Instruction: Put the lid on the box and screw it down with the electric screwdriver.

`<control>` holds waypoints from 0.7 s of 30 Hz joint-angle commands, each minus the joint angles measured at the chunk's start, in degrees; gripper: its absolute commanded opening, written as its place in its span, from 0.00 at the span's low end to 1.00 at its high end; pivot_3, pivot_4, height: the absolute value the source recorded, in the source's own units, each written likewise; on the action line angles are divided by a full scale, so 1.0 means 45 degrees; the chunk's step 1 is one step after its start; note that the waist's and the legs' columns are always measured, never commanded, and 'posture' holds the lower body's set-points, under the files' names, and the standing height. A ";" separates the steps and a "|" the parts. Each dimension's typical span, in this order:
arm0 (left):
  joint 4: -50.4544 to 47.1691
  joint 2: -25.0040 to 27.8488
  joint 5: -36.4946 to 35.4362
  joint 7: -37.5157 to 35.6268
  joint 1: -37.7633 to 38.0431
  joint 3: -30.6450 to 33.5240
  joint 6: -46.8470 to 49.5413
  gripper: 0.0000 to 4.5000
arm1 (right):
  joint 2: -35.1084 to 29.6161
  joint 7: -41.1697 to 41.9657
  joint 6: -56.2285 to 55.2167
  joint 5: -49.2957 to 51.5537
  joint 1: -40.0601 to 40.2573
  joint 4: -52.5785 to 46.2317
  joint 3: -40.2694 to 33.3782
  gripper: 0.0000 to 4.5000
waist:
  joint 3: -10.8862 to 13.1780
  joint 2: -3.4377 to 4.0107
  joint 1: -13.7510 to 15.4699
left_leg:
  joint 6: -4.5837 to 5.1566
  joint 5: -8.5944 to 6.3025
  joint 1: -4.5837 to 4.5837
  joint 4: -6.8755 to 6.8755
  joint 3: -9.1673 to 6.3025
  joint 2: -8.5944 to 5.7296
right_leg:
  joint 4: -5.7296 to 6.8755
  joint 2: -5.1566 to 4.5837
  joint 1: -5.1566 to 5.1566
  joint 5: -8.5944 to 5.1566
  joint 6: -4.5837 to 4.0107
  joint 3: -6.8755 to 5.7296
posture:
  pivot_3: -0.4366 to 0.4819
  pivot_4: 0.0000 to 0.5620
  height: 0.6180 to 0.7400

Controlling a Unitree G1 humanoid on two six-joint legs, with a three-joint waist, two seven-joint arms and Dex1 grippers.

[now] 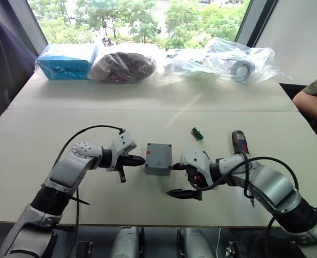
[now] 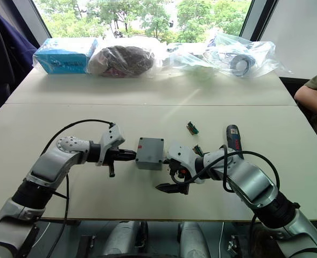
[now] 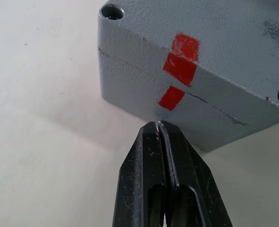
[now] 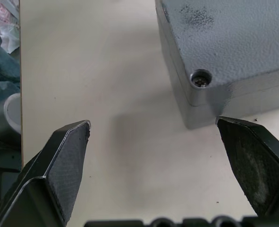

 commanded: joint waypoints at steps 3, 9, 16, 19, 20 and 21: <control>-0.0195 -0.0031 -0.0277 -0.0097 -0.0112 0.0214 -0.0169 0.00 | 0.0049 -0.0113 -0.0071 0.0218 -0.0054 -0.0582 -0.0459 0.99 | 0.0000 0.0000 -0.0001 | 0.0000 0.0000 0.0000 0.0000 0.0000 0.0000 | 0.0001 0.0000 0.0000 0.0000 0.0000 0.0000 | 0.48 0.27 1.00; -0.0690 0.0876 -0.1256 -0.0793 -0.0436 0.1251 0.0544 0.00 | -0.1007 -0.0106 0.0513 0.0861 0.0306 -0.1195 -0.2586 0.99 | 0.0000 -0.0001 0.0013 | 0.0000 0.0000 -0.0002 0.0001 -0.0003 0.0003 | 0.0002 -0.0002 0.0000 0.0000 0.0000 0.0000 | 0.48 0.27 1.00; -0.0603 0.1286 -0.2482 -0.1155 -0.1435 0.2209 0.1175 0.00 | -0.0706 -0.1005 0.2002 0.2704 0.0434 -0.1072 -0.6299 0.99 | 0.0000 -0.0003 0.0007 | 0.0000 0.0000 0.0014 0.0002 -0.0002 0.0007 | 0.0025 -0.0002 0.0005 -0.0003 0.0000 0.0001 | 0.48 0.27 1.00; -0.1004 0.0948 -0.2971 -0.1115 -0.1967 0.2069 0.1573 0.00 | -0.0414 -0.1990 0.1984 0.2376 0.0957 -0.0867 -0.6863 0.99 | -0.0005 -0.0010 0.0045 | 0.0000 0.0000 0.0013 0.0002 -0.0002 0.0004 | 0.0027 -0.0004 0.0007 -0.0003 0.0000 0.0001 | 0.48 0.27 1.00; -0.1173 0.0871 -0.2961 -0.1111 -0.2050 0.1865 0.1568 0.00 | -0.0368 -0.2350 0.1818 0.2077 0.1308 -0.0831 -0.6817 0.99 | -0.0005 -0.0011 0.0031 | 0.0000 0.0000 0.0013 0.0002 -0.0002 0.0002 | 0.0027 -0.0005 0.0011 -0.0003 0.0001 0.0001 | 0.48 0.27 1.00; -0.1345 0.0770 -0.2941 -0.1105 -0.2110 0.1637 0.1532 0.00 | -0.0269 -0.2822 0.1531 0.1643 0.1725 -0.0740 -0.6649 0.99 | -0.0007 -0.0013 0.0019 | 0.0000 0.0000 0.0013 0.0002 0.0001 0.0000 | 0.0028 -0.0005 0.0010 -0.0003 0.0001 0.0003 | 0.48 0.27 1.00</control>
